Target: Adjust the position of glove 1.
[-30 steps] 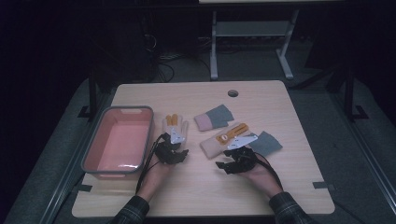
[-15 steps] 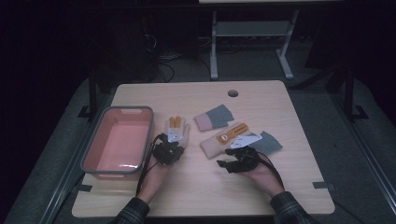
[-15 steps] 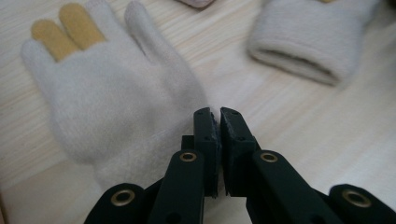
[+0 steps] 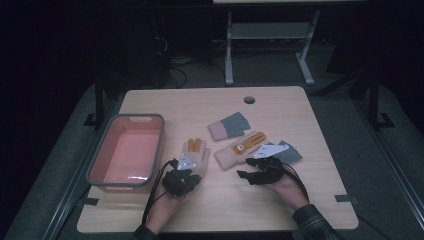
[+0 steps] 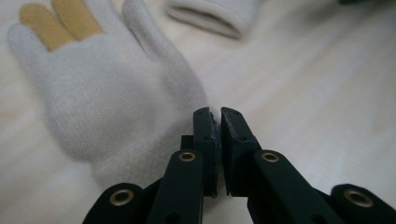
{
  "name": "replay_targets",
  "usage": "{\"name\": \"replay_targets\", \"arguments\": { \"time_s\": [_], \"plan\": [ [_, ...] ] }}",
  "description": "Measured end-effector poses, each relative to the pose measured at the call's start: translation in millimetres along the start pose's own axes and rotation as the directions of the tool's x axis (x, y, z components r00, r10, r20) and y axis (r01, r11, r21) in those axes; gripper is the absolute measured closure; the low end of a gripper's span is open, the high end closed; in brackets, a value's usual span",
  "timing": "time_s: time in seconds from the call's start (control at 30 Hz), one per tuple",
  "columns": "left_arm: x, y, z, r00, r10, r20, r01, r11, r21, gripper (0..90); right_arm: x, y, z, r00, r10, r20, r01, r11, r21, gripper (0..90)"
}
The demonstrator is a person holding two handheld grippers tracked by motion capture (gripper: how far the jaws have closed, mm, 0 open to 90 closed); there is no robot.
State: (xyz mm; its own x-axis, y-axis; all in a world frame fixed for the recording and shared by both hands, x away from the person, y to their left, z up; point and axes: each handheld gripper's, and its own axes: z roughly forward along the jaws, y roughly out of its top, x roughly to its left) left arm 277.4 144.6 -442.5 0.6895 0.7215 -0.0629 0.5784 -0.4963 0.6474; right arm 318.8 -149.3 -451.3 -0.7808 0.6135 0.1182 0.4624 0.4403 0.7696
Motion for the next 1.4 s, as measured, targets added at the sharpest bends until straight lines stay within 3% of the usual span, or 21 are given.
{"name": "replay_targets", "arguments": {
  "time_s": [0.1,0.2,0.27,0.33,0.47,0.63,0.8,0.87,1.0,1.13,1.4],
  "plan": [
    [-7.9,-7.4,-3.8,0.9998,0.0,0.017,0.0,1.0,-0.01,79.9,-0.9,-0.7,-1.3,1.0,-0.001,0.002,0.001,1.0,0.002,40.8],
    [-6.4,-6.7,-12.5,0.9998,0.017,0.002,-0.017,0.9989,-0.043,75.9,-1.1,-1.2,-2.5,1.0,-0.002,0.005,0.002,1.0,0.002,40.8],
    [-3.0,-4.7,-17.3,0.9998,0.021,-0.008,-0.021,0.9982,-0.057,76.0,-0.7,-1.2,-3.1,1.0,0.006,0.005,-0.006,1.0,0.002,40.8],
    [4.7,-4.7,-25.6,0.9995,0.01,-0.03,-0.012,0.998,-0.061,82.2,-1.8,-2.6,-4.0,1.0,0.0,0.008,0.0,1.0,0.002,40.7],
    [14.5,-16.3,-30.6,0.9991,-0.005,-0.042,0.004,0.9997,-0.026,87.0,-1.0,-4.0,-5.2,1.0,0.004,0.007,-0.004,1.0,0.009,40.6],
    [17.1,-23.7,-24.1,0.9992,-0.003,-0.04,0.004,0.9996,0.029,86.6,0.0,-4.7,-5.1,0.9999,-0.005,0.008,0.005,1.0,0.014,40.6],
    [11.7,-24.0,-17.4,0.9999,0.0,-0.016,0.001,0.9988,0.049,88.8,0.2,-4.7,-6.0,0.9999,-0.001,0.011,0.001,1.0,0.011,40.6],
    [5.8,-23.6,-15.9,0.9998,0.004,0.018,-0.005,0.9986,0.053,89.2,-0.1,-4.8,-6.2,1.0,-0.002,0.009,0.002,1.0,0.011,40.6],
    [-0.9,-21.7,-13.4,0.9989,0.02,0.043,-0.022,0.9982,0.055,89.3,-0.4,-5.1,-5.9,0.9999,-0.004,0.01,0.004,1.0,0.014,40.6],
    [-9.9,-18.1,-7.9,0.9956,0.033,0.087,-0.038,0.998,0.052,89.3,-0.5,-5.0,-6.6,0.9999,-0.009,0.01,0.009,1.0,0.009,40.6],
    [-25.2,-8.0,3.8,0.9878,0.072,0.138,-0.079,0.9958,0.046,89.3,0.6,-4.9,-5.9,0.9999,-0.004,0.011,0.004,1.0,0.016,40.6]
  ]
}}
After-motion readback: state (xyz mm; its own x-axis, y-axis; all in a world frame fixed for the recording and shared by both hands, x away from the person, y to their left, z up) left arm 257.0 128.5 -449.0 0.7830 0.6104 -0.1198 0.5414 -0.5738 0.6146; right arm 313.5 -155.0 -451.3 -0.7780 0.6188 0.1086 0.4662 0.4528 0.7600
